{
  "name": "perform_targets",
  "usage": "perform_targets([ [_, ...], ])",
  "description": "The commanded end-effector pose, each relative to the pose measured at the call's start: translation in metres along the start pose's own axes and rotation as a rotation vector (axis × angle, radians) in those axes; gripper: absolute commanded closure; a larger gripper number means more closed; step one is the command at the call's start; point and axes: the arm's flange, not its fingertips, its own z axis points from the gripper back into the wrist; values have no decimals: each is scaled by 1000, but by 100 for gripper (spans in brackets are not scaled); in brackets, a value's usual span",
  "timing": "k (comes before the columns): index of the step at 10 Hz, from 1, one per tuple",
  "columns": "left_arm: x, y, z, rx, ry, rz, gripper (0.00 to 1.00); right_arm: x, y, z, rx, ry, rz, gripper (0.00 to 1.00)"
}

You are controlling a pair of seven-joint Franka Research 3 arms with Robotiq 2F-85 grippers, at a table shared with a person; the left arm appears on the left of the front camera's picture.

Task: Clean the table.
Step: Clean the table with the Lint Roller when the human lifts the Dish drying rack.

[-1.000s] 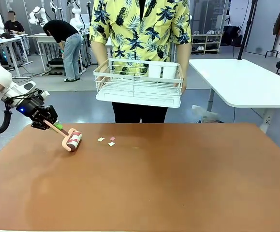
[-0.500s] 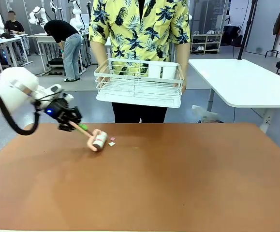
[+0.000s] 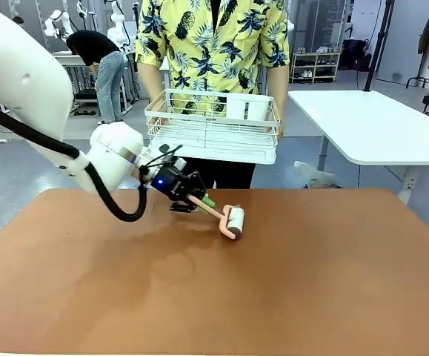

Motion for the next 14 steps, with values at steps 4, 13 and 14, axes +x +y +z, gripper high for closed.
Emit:
perform_targets([
  [4, 8, 22, 18, 77, -113, 14, 79, 1, 2, 2, 17, -7, 9, 0],
  [13, -74, -89, 269, 138, -90, -153, 79, 1, 2, 2, 17, -7, 9, 0],
  [14, -86, -80, 305, 218, -114, -143, 79, 1, 2, 2, 17, -7, 9, 0],
])
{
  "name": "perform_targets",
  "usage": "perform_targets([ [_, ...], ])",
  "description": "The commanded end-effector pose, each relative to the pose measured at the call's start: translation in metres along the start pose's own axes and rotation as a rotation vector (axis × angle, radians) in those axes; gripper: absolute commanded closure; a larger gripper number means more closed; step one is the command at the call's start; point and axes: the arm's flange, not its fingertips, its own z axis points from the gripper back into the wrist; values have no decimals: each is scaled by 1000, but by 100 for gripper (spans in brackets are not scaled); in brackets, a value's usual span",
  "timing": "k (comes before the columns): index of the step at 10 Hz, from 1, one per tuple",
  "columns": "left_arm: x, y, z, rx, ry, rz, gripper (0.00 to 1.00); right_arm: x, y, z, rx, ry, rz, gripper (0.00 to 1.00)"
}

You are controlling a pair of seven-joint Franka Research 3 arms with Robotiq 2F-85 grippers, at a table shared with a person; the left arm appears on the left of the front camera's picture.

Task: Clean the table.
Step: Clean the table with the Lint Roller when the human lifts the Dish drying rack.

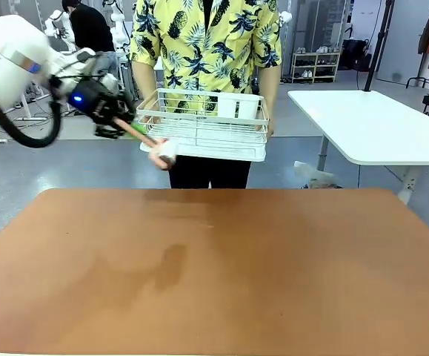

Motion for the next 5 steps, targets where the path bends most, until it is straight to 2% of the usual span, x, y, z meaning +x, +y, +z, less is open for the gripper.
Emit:
perform_targets([
  [1, -15, 16, 50, 193, 40, 11, 79, 1, 2, 1, 17, -6, 10, 0],
  [2, -19, 27, 80, 345, 73, 57, 79, 1, 2, 1, 17, -6, 10, 0],
  [3, -20, 26, 106, 410, 53, 110, 79, 1, 2, 1, 17, -6, 10, 0],
  [4, -23, 23, 120, 516, 86, 159, 79, 1, 2, 1, 17, -6, 10, 0],
  [5, -26, 20, 127, 570, 70, 175, 79, 1, 2, 1, 17, -6, 10, 0],
])
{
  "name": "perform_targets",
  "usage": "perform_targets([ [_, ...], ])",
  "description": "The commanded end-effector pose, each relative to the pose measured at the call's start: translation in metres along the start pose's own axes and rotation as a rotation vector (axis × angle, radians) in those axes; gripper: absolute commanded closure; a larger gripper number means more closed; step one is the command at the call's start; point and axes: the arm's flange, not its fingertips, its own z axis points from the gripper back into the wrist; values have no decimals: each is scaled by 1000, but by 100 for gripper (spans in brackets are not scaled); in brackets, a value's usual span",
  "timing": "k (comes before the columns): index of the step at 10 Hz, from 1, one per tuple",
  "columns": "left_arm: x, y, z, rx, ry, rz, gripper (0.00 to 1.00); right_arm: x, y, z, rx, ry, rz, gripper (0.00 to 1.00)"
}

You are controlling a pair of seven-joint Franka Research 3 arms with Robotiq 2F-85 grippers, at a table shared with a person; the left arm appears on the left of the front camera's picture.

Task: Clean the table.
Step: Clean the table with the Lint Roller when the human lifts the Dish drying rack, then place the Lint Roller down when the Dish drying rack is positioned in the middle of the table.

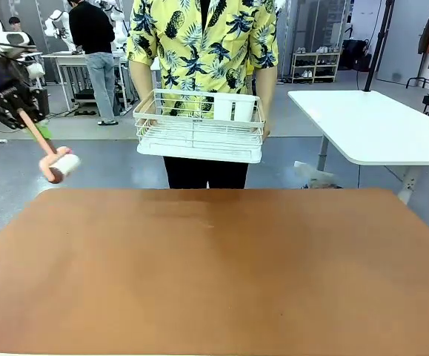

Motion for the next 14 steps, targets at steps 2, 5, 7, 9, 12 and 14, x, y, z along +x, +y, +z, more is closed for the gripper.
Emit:
perform_targets([
  [2, -6, -21, 1, 30, 34, -13, 79, 1, 2, 1, 17, -6, 10, 0],
  [5, -1, -5, 8, 40, 10, 16, 79, 1, 2, 1, 17, -6, 10, 0],
  [7, -1, -5, 8, 40, 10, 16, 79, 1, 2, 1, 17, -6, 10, 0],
  [9, -1, -5, 8, 40, 10, 16, 79, 1, 2, 1, 17, -6, 10, 0],
  [12, -1, -5, 8, 40, 10, 16, 79, 1, 2, 1, 17, -6, 10, 0],
  [14, -1, -5, 8, 40, 10, 16, 79, 1, 2, 1, 17, -6, 10, 0],
])
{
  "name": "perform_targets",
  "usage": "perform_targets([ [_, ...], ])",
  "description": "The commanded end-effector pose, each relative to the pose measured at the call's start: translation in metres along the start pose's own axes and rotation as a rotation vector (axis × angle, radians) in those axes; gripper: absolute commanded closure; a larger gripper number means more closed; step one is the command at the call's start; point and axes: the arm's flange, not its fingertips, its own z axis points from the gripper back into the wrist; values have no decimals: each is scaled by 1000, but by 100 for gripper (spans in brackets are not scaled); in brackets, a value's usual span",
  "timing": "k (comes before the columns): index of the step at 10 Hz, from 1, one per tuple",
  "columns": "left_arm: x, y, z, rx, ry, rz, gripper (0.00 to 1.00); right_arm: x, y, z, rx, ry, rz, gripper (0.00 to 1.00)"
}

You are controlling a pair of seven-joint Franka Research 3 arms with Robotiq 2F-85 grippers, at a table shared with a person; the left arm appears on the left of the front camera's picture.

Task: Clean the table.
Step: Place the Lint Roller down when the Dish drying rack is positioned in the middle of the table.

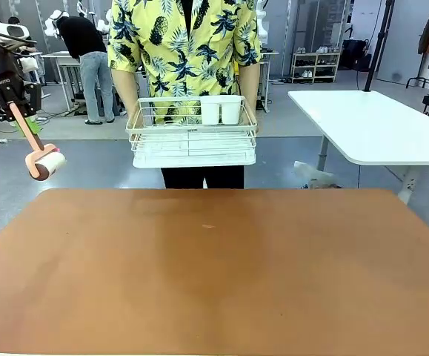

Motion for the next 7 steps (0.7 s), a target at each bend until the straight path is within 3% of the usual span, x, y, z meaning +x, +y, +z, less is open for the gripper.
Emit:
perform_targets([
  [1, -1, 1, 2, -4, -8, -2, 79, 1, 2, 1, 17, -6, 10, 0],
  [7, -1, 1, 2, -4, -8, -2, 79, 1, 2, 1, 17, -6, 10, 0],
])
